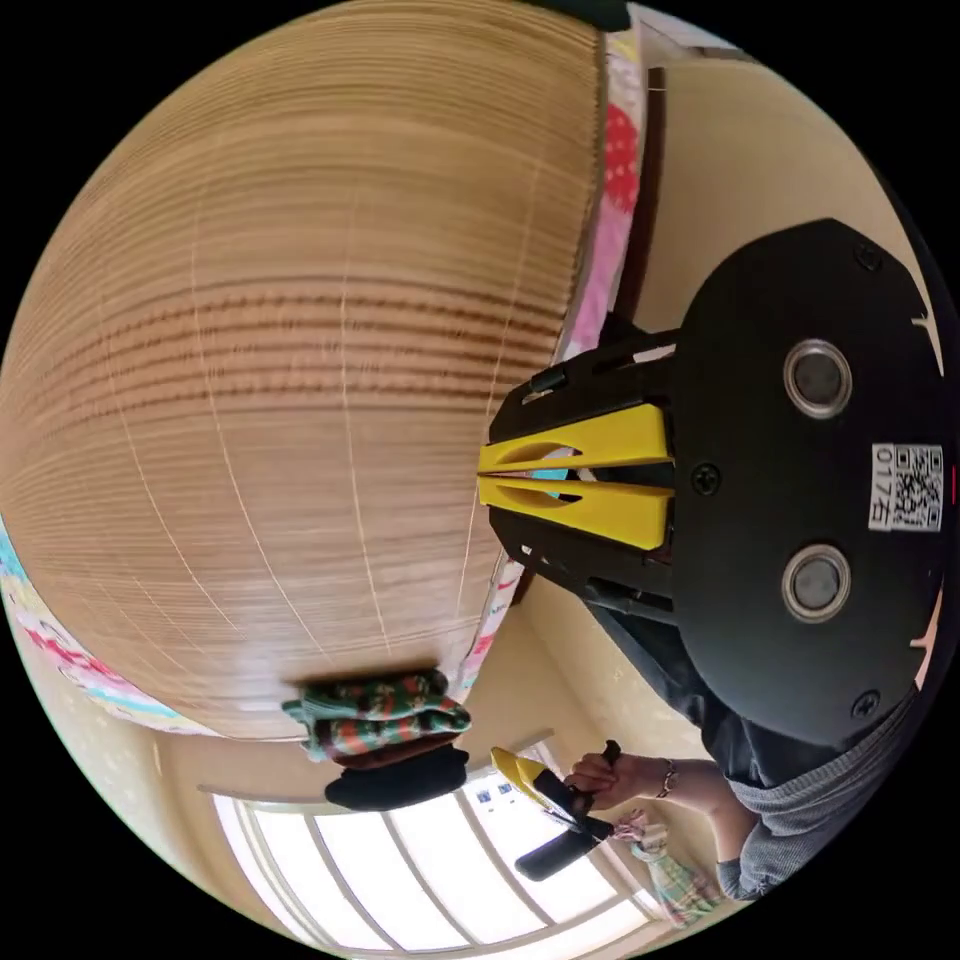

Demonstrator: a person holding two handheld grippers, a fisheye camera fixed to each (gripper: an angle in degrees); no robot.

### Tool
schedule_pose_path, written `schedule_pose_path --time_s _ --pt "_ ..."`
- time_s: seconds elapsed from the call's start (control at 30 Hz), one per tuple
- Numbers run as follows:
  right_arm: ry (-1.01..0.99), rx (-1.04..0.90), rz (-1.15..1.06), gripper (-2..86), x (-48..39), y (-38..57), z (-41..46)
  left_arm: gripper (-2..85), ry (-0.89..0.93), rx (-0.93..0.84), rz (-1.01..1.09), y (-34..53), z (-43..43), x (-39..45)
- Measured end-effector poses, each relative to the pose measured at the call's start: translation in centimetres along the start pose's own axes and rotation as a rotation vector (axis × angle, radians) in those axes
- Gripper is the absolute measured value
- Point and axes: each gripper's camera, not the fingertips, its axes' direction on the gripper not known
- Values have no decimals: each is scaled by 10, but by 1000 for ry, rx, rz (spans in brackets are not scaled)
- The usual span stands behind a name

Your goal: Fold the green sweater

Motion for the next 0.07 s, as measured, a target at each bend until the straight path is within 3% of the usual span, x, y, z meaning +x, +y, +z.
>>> schedule_pose_path --time_s 0.07 --pt "10 53 98 20 54 12 -28 101 28 -19 40 -24 27 37"
